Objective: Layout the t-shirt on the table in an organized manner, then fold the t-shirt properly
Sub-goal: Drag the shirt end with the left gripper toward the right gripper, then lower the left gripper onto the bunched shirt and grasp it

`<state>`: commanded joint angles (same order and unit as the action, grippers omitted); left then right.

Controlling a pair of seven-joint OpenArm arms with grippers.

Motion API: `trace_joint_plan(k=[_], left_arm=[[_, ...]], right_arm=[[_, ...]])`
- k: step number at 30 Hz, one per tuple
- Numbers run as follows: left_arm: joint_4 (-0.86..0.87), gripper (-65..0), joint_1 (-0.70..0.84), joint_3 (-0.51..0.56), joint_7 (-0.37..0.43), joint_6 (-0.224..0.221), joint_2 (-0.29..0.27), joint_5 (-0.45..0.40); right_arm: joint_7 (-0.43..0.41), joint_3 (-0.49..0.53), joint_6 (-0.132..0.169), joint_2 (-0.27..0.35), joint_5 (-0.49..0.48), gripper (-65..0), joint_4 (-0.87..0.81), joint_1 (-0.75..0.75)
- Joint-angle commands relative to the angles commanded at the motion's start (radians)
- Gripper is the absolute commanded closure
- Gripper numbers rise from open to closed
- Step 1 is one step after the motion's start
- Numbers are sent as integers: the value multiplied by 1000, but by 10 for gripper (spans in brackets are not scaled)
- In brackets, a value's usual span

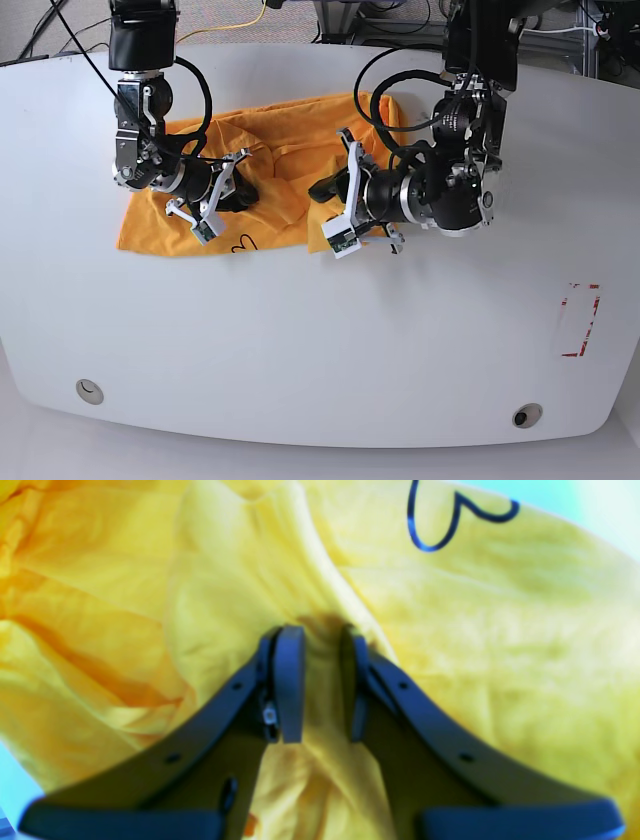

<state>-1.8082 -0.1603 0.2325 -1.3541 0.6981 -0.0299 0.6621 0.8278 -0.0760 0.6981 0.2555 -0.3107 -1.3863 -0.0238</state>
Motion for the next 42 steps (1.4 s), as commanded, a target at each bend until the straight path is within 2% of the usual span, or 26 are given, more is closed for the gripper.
trace_joint_plan(k=[5, 9, 11, 12, 14, 17, 22, 24, 30, 32, 36, 42], left_arm=[[0, -53, -2, 0, 0, 0, -18, -12], [0, -208, -2, 0, 0, 0, -34, -9], [0, -319, -2, 0, 0, 0, -46, -8], [-2, -356, -2, 0, -2, 0, -46, -8], [-3, -385, -2, 0, -15, 0, -54, 2], [-6, -385, -12, -5, -42, 0, -60, 40], [-9, -385, -26, -31, -42, 0, -52, 97], [-14, -385, -26, -69, -42, 0, -37, 92], [-8, -385, -23, -247, -31, 0, 72, 87], [-2, -385, -5, -298, -11, 0, 106, 55], [64, -385, 6, -370, 0, 0, 121, -11], [172, -385, 8, -373, 34, 0, 121, -14]], right_arm=[[0, 0, 0, 0, 0, -124, 0, 0], [0, 0, 0, 0, 0, -124, 0, 0], [0, 0, 0, 0, 0, -124, 0, 0], [0, 0, 0, -2, 0, -124, 0, 0], [0, 2, 0, -2, 0, -124, 2, 0], [0, 2, 0, -2, 0, -124, 2, 0], [0, 3, 0, -2, 0, -124, 2, 0], [0, 3, 0, -2, 0, -124, 2, 0], [0, 2, 0, -2, 0, -124, 2, 0], [0, 2, 0, -2, 0, -124, 2, 0], [0, 2, 0, -2, 0, -124, 2, 0], [0, 6, 0, -2, 0, -124, 2, 0]])
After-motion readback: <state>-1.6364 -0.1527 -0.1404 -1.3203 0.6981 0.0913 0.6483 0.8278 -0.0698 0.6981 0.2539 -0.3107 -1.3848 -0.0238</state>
